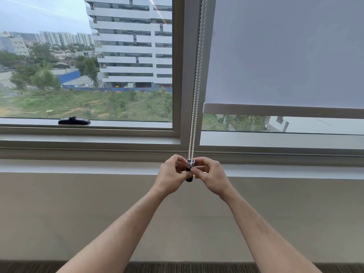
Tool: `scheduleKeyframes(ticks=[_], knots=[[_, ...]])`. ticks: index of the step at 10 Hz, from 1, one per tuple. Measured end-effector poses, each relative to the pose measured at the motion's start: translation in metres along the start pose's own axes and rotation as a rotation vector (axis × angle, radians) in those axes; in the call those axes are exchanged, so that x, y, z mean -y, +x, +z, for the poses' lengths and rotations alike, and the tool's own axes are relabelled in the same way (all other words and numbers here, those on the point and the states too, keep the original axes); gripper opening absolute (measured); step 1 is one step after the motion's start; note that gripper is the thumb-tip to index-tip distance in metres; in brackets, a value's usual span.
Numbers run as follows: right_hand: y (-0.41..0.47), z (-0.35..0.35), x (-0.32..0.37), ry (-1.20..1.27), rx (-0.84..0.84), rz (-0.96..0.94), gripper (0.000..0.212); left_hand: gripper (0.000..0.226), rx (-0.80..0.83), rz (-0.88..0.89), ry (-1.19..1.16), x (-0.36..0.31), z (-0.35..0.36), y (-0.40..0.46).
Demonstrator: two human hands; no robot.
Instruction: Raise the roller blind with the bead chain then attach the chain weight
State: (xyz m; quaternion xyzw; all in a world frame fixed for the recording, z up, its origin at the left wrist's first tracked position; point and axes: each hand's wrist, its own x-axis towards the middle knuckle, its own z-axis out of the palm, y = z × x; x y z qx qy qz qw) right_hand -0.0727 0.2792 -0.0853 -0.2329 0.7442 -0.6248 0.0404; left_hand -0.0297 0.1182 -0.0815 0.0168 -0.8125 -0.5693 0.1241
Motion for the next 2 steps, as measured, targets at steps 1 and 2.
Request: scheduleKeyframes(ticks=[1,2], knots=[[-0.0055,0.0046,-0.0020,-0.122,-0.105,-0.024,0.025,0.029,-0.060,-0.010,0.048,-0.0027,-0.0031,-0.0089],[-0.0087,0.0107,-0.0026,-0.269,-0.232,-0.097,0.029,0.029,-0.124,0.008,0.093,-0.0063,-0.0049,-0.0160]])
